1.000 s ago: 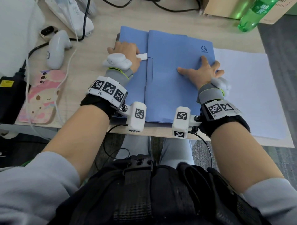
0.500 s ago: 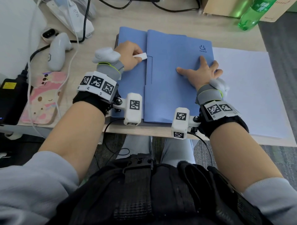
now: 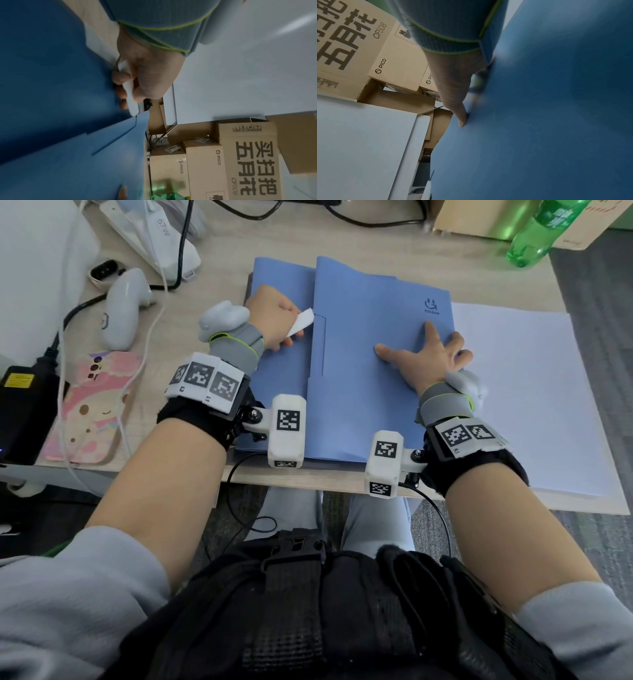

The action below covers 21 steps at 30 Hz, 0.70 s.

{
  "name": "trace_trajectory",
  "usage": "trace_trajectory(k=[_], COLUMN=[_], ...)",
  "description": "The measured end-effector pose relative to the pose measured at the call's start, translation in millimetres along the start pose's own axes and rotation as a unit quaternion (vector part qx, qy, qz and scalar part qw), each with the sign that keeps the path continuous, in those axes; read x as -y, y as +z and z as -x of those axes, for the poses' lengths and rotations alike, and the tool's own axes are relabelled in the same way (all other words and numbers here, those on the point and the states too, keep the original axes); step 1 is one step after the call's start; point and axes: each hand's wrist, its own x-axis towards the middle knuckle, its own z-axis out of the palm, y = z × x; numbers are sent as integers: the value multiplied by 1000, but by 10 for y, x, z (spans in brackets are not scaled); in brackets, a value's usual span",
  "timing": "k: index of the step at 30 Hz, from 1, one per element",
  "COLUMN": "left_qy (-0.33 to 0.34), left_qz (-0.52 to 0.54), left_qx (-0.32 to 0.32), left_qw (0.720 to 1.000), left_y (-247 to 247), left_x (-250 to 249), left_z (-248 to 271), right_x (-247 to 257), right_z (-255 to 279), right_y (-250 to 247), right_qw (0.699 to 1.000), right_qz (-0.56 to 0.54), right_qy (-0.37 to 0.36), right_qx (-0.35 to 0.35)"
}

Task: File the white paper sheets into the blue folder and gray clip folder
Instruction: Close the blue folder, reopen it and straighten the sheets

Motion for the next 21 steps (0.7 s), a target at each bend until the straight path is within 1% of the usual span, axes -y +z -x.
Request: trace_trajectory(k=[2,6,12,21], left_qy=[2,-1,-36,-65], left_qz=[-30,-53,-69,-22], left_qx=[-7,-2,12,20], left_qw=[1000,999,997,997], left_y=[-17,-38,-88,-97], left_x=[-2,-39,-122,-125], left_z=[-22,-18,-16,15], right_x=[-3,0,7,20], right_z=[7,22,21,32], right_y=[7,14,13,20], right_qw=[1000,1000,1000,1000], right_qz=[0,-1,2,5], right_qy=[-3,-3,-4,-3], right_qx=[1,1,2,3])
